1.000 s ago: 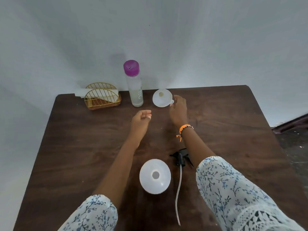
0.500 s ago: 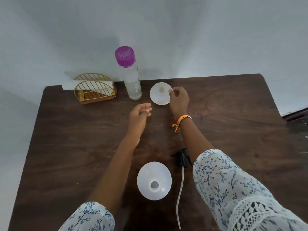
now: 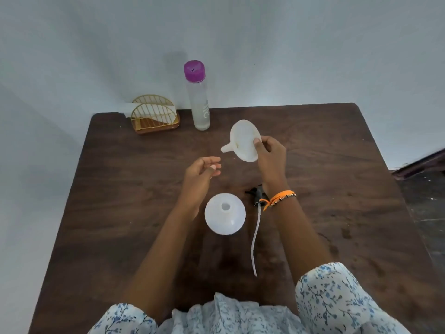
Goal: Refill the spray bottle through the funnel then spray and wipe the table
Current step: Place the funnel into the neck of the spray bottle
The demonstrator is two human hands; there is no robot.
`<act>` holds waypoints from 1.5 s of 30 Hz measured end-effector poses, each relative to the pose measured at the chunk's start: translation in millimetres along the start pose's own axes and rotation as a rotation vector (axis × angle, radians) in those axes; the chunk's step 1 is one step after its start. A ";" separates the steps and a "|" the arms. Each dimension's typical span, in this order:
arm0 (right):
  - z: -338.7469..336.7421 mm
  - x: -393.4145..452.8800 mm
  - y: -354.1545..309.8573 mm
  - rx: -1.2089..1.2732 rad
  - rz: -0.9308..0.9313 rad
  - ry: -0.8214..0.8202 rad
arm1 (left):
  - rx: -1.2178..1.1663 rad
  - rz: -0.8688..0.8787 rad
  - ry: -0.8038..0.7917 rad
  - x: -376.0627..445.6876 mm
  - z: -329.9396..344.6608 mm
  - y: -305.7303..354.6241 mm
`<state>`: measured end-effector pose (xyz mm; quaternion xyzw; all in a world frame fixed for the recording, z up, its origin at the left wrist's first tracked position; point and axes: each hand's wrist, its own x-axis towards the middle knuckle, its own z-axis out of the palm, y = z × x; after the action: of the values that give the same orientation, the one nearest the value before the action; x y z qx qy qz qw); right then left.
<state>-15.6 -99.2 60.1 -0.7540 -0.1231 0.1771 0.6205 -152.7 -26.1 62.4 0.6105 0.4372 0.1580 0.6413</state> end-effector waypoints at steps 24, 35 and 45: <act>-41.6 -90.7 -30.8 -0.406 -0.230 -0.154 | 0.039 0.175 -0.044 -81.8 -7.7 -42.5; -26.9 -95.3 -29.5 -0.646 -0.406 -0.204 | 0.035 0.200 0.011 -73.7 -3.7 -54.2; -31.1 -93.2 -26.5 -0.653 -0.356 -0.220 | 0.026 0.181 0.007 -75.9 -2.9 -49.9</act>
<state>-86.2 -159.5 101.9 -0.8551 -0.3677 0.0980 0.3521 -214.5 -90.4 44.7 0.6551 0.3845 0.2117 0.6149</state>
